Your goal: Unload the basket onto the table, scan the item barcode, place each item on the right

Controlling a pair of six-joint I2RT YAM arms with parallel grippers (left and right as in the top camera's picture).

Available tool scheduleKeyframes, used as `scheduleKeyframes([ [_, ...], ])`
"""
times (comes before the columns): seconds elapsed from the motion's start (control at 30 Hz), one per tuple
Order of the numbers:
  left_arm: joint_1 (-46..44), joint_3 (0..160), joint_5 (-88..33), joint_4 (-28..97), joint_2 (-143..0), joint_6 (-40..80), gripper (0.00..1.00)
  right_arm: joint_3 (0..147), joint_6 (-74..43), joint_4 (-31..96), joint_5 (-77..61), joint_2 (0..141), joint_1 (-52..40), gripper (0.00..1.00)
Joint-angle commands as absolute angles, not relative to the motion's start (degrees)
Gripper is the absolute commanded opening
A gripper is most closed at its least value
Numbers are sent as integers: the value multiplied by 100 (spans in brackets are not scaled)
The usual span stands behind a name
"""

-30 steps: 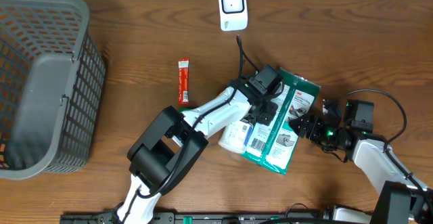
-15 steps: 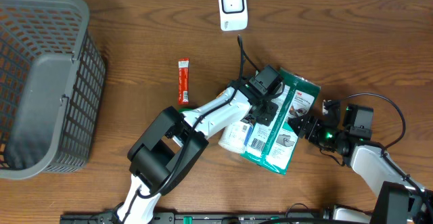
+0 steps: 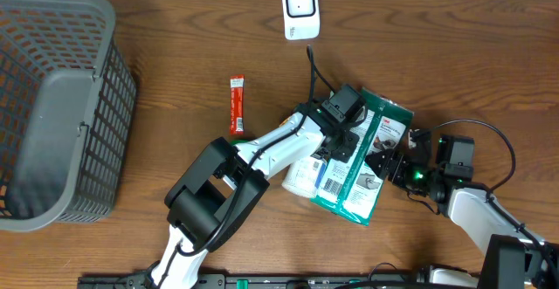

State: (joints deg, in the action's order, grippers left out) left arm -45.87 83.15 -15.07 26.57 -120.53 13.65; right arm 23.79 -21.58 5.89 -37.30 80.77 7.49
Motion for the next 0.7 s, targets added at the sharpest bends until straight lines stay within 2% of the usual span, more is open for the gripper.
scheduleKeyframes([
  [0.0, -4602, 8309, -1435, 2668, -12173, 1313, 8, 2080, -2451, 668, -3330, 8337, 543, 71],
  [0.2, -4602, 8309, -1437, 2668, -12173, 1313, 8, 2080, -2486, 543, -3356, 8337, 311, 70],
  [0.4, -4602, 8309, -1435, 2665, -12173, 1313, 8, 2080, -2486, 530, -3352, 8337, 165, 58],
  [0.5, -4602, 8309, -1435, 2665, -12175, 1310, 8, 2080, -2488, 530, -3354, 8337, 167, 55],
  [0.67, -4602, 8309, -1435, 2665, -12173, 1310, 8, 2078, -2499, 591, -3352, 8337, 167, 60],
])
